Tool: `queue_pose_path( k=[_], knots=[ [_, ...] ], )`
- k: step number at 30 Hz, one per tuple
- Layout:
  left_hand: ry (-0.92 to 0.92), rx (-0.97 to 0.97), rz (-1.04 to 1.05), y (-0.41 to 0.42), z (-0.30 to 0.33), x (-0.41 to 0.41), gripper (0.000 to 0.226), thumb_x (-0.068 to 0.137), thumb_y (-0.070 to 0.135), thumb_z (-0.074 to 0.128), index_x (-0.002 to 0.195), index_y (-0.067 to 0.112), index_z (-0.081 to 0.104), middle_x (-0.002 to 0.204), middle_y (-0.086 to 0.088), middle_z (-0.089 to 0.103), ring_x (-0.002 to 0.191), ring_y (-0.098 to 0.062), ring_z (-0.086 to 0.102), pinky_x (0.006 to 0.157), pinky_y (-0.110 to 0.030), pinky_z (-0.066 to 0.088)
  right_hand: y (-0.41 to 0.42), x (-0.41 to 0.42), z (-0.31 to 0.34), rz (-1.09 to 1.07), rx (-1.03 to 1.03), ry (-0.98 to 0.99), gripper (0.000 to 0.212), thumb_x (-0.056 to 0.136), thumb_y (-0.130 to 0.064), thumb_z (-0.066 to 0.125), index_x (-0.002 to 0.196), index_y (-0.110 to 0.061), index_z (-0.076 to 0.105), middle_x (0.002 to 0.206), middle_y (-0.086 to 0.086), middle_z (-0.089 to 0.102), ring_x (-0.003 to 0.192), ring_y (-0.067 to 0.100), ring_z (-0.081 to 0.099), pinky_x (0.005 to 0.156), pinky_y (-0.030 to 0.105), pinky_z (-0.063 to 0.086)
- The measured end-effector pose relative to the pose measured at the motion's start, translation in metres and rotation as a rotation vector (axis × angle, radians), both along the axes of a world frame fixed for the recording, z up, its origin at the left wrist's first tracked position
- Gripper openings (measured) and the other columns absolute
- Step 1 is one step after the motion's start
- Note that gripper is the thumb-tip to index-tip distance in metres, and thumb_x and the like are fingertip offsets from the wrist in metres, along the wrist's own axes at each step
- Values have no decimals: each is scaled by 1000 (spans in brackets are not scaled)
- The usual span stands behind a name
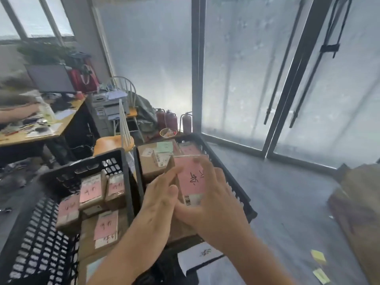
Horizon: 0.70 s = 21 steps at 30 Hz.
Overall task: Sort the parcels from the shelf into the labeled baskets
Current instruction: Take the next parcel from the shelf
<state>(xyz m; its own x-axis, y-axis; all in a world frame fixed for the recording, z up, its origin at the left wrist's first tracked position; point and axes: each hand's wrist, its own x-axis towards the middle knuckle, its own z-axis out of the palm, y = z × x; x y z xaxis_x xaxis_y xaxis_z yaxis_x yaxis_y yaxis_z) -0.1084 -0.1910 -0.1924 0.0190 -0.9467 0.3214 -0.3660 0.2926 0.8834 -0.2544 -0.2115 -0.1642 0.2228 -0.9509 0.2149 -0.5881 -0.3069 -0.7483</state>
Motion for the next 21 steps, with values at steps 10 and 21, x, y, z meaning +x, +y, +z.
queue_pose_path(
  k=[10,21],
  knots=[
    [-464,123,151,-129,-80,-3,48,105,30,53,144,53,40,154,20,41,149,-5,30,122,-42,32,-98,-72,-84,-238,78,306,72,78,-59,66,139,-46,29,109,-10,40,96,16,48,69,28,48],
    [-905,97,85,-206,-181,6,42,94,25,67,136,30,63,155,-4,51,160,-24,15,126,-50,27,-126,-64,-152,-124,306,549,77,75,-65,51,144,-39,29,116,-5,40,101,18,41,74,27,45]
  ],
)
